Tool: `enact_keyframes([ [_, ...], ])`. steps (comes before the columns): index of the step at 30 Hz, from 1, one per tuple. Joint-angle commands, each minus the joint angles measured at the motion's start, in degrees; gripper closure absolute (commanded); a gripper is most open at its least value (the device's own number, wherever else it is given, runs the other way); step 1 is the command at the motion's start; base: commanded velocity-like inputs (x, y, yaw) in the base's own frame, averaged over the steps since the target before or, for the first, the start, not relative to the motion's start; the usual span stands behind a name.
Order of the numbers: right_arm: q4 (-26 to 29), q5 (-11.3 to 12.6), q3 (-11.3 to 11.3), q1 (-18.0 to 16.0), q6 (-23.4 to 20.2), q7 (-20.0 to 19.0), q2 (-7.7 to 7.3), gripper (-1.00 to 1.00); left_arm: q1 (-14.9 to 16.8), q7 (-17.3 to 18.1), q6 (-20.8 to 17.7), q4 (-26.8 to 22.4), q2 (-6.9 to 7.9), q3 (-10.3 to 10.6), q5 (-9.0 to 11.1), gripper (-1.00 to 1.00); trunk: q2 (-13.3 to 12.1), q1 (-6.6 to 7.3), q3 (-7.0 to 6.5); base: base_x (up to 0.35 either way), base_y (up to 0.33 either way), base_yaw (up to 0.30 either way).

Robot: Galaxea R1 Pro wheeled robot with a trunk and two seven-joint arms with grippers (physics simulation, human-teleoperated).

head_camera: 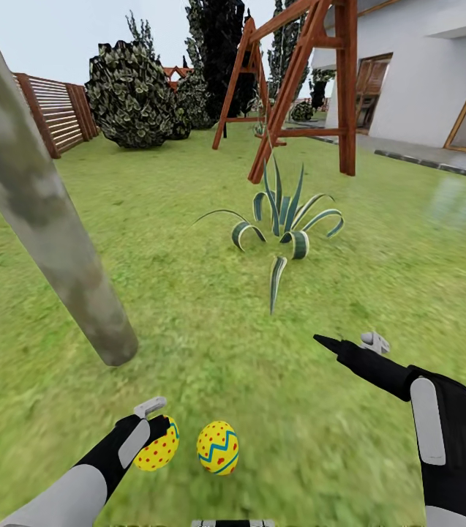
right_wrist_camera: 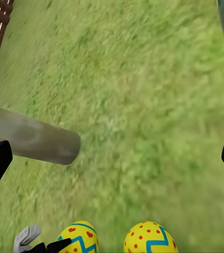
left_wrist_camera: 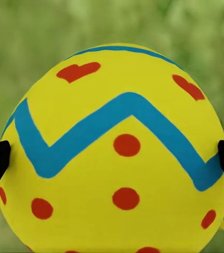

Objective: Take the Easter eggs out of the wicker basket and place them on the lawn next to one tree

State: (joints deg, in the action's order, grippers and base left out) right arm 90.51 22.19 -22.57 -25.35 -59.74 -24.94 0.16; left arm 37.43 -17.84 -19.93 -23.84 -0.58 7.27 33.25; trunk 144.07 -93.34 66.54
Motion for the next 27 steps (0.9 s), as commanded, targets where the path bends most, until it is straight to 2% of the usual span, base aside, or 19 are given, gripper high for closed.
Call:
enact_keyframes([
  [1,0.0,-0.4,-0.1,0.0,-0.3,-0.5,0.02,-1.00,0.0,-0.5,-0.2,-0.1,0.05,0.5,0.6,1.00,0.0,-0.01,0.28,0.000,0.000,0.000],
  [8,0.0,-0.4,-0.1,0.0,-0.3,-0.5,0.02,-1.00,0.0,-0.5,-0.1,-0.1,0.02,0.5,0.6,1.00,0.1,-0.19,1.83,0.000,0.000,0.000],
  [10,0.0,-0.4,-0.1,0.0,-0.3,-0.5,0.02,-1.00,0.0,-0.5,0.7,-0.1,0.03,1.3,0.6,1.00,0.2,-0.24,2.27,0.000,0.000,0.000],
  [12,0.0,-0.4,-0.1,0.0,-0.3,-0.5,0.02,-1.00,0.0,-0.6,1.4,-0.1,0.05,3.4,0.6,1.00,0.2,-0.29,2.71,0.000,0.000,0.000],
  [15,0.0,-0.4,-0.1,0.0,-0.3,-0.5,0.02,-1.00,0.0,-0.7,1.7,-0.1,0.05,4.3,0.6,1.00,0.2,-0.37,3.38,0.000,0.000,0.000],
  [18,0.0,-0.4,-0.1,0.0,-0.3,-0.5,0.01,-1.00,0.0,-0.7,1.8,-0.1,0.05,4.5,0.6,1.00,0.3,-0.45,4.04,0.000,0.000,0.000],
  [24,0.0,-0.4,-0.1,0.0,-0.3,-0.5,-0.02,-1.00,0.0,-0.7,1.8,-0.2,-0.03,4.6,0.6,1.00,0.3,-0.45,4.04,0.000,0.000,0.000],
  [27,0.1,-0.4,-0.1,0.0,-0.3,-0.5,0.00,-1.00,0.0,-0.7,1.8,-0.2,-0.03,4.7,0.6,1.00,0.3,-0.53,4.71,0.000,0.000,0.000],
])
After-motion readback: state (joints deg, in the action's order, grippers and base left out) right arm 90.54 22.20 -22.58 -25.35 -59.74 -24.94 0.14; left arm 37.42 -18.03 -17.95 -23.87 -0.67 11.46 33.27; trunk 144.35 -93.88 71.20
